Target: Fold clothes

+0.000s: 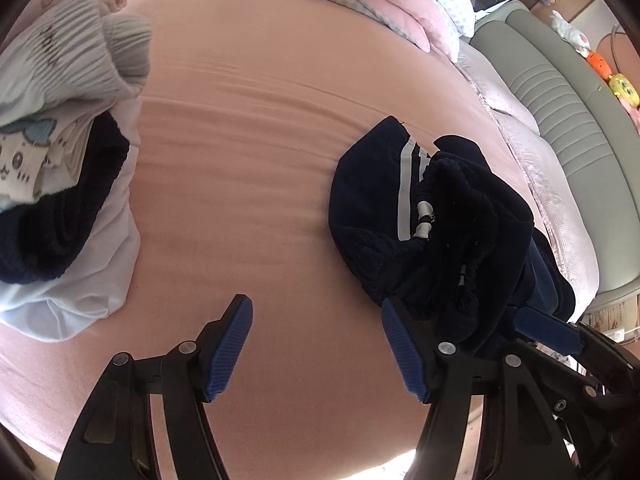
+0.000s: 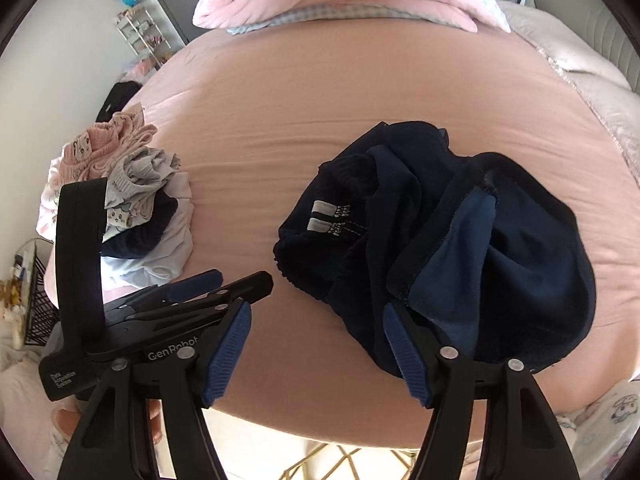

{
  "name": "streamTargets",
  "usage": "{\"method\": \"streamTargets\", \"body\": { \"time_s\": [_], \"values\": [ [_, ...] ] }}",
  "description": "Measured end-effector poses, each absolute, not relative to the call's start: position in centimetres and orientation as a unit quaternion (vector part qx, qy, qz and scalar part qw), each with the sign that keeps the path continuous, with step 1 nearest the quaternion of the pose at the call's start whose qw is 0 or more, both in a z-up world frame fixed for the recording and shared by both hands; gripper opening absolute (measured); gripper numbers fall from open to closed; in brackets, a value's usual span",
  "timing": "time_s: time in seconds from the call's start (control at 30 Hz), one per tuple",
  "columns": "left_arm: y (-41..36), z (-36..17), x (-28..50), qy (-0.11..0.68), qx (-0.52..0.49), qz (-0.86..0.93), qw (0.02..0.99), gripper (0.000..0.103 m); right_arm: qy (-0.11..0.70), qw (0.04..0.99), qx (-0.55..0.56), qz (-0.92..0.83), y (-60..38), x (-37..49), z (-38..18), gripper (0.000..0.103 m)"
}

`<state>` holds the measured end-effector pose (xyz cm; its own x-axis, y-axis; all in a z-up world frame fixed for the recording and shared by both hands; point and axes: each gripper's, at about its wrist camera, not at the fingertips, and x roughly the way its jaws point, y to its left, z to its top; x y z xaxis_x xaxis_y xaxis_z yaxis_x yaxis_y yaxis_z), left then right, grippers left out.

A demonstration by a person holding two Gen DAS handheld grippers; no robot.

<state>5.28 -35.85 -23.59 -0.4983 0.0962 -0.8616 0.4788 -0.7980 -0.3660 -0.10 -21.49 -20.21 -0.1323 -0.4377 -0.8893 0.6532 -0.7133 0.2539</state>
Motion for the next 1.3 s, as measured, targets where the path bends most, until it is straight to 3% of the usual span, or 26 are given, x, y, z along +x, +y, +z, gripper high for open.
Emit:
{"method": "streamTargets", "body": {
  "time_s": [0.17,0.33,0.53,1.07,1.13,1.2,1.3],
  "values": [
    [-35.9,-23.7,4.4,0.272,0.486,-0.825,0.095,0.065,0.057,0.358,0.583,-0.727,-21.5,-0.9,-21.5,0.054],
    [-36.5,-24.6,4.2,0.289,0.487,-0.82,0.084,0.064,0.039,0.346,0.6,-0.72,-21.8,-1.9,-22.7,0.054],
    [-36.6,-24.6,3.6,0.305,0.48,-0.82,0.07,0.064,0.076,0.272,0.6,-0.749,-21.2,-3.1,-23.1,0.054],
    [-33.1,-25.1,-1.6,0.206,0.511,-0.831,0.077,0.064,0.155,0.188,0.568,-0.786,-20.9,-3.8,-24.8,0.054],
    [-33.1,-25.2,-1.8,0.201,0.513,-0.83,0.084,0.062,0.16,0.183,0.57,-0.785,-20.8,-3.9,-25.1,0.054],
    [-33.2,-25.4,-1.9,0.199,0.514,-0.829,0.097,0.048,0.153,0.18,0.572,-0.786,-20.3,-4.1,-25.1,0.054],
    [-33.6,-25.7,-1.8,0.209,0.514,-0.824,0.112,0.039,0.152,0.177,0.568,-0.789,-19.6,-4.2,-25.2,0.053]
  ]
}}
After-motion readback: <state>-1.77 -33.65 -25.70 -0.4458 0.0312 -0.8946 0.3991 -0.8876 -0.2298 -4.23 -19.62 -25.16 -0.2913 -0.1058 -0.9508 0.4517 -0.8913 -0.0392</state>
